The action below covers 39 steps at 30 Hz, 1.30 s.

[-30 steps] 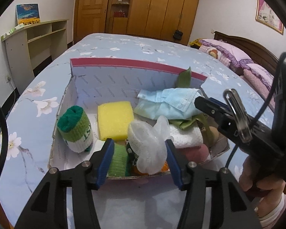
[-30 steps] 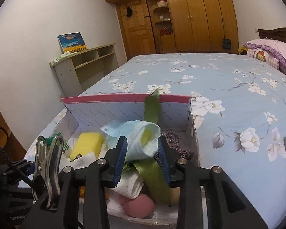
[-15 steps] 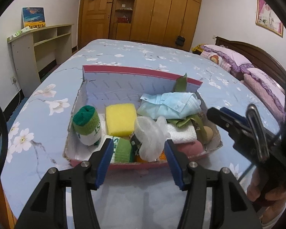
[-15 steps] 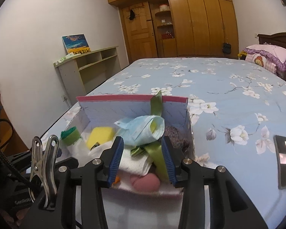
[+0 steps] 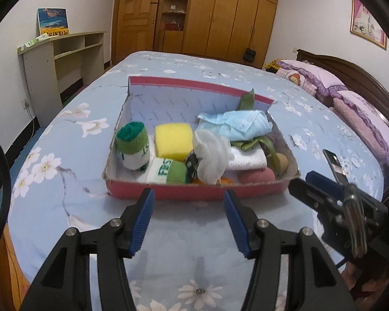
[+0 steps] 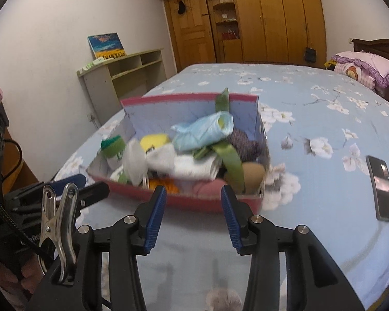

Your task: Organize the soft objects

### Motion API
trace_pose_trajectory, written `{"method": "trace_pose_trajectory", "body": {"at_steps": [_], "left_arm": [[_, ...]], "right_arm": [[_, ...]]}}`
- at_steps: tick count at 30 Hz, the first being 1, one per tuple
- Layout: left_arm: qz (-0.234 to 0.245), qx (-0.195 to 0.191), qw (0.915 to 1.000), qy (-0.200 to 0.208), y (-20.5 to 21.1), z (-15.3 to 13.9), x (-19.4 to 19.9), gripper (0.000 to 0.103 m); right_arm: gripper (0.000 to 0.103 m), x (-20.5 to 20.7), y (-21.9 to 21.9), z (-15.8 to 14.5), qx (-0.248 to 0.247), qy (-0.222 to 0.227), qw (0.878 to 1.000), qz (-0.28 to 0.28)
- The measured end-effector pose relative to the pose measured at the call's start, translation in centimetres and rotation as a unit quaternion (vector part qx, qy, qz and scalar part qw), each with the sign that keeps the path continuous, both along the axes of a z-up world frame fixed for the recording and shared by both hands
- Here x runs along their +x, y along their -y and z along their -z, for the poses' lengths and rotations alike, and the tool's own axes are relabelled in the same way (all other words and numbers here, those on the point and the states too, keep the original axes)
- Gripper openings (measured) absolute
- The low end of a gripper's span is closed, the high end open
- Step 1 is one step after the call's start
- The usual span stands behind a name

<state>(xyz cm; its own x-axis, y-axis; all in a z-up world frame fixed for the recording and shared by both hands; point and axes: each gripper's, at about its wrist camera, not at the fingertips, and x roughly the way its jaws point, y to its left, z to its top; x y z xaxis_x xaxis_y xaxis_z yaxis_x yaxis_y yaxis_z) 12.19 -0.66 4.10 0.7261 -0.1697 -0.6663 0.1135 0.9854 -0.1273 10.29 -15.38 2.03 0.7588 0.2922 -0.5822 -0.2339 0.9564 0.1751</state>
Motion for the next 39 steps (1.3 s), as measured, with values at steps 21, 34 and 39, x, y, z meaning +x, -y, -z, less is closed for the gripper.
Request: {"method": "trace_pose_trajectory", "body": {"at_steps": [21, 34, 39], "left_arm": [[-0.025, 0.019, 0.9983, -0.049, 0.1, 4.8, 0.9, 0.058], [-0.026, 0.025, 0.9971, -0.066, 0.6, 6.6, 1.9, 0.058], [-0.029, 0.030, 0.9967, -0.071, 0.7, 7.2, 2.3, 0.059]], "right_arm": [[0.057, -0.2, 0.2, 5.0, -0.017, -0.056, 0.998, 0.019], [0.057, 0.7, 0.5, 6.2, -0.014, -0.072, 0.997, 0.028], [0.057, 1.0, 0.4, 6.7, -0.013, -0.078, 0.996, 0.028]]}}
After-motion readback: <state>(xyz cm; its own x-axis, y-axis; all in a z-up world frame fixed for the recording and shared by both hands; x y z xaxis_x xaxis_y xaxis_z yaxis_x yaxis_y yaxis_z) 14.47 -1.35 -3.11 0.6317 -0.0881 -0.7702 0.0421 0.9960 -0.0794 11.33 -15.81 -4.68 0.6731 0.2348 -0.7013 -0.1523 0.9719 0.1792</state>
